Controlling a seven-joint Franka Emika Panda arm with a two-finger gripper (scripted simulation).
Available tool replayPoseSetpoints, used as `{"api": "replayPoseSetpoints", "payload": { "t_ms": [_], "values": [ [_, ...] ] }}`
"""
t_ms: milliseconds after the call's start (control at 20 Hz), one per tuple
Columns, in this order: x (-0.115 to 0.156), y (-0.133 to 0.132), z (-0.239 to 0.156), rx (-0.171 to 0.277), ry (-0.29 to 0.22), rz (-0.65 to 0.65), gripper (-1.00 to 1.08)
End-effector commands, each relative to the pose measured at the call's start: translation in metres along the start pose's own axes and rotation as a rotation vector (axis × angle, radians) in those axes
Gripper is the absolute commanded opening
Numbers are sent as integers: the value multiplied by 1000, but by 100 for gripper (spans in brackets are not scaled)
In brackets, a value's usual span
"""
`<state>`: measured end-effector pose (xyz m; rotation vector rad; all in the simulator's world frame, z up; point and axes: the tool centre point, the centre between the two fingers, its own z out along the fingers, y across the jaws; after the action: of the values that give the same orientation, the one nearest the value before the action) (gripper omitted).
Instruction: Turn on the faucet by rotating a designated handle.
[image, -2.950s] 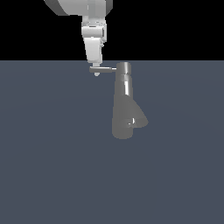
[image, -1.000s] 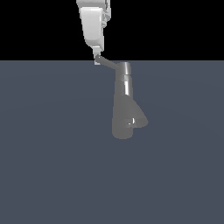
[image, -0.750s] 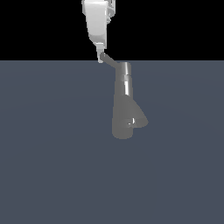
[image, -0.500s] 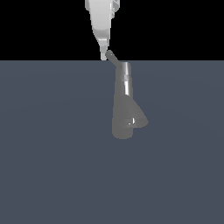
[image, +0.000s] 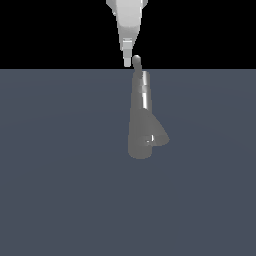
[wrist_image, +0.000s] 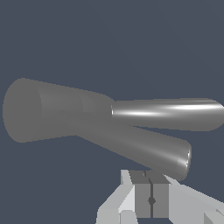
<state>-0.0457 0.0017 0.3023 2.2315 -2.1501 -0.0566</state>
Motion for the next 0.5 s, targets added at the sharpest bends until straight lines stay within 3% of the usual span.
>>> {"api": "replayPoseSetpoints", "payload": {
  "t_ms": [0,450],
  "values": [
    [22,1,1,-1,0,13,-100],
    [83,5,1,-5,1,19,-100]
  ]
}}
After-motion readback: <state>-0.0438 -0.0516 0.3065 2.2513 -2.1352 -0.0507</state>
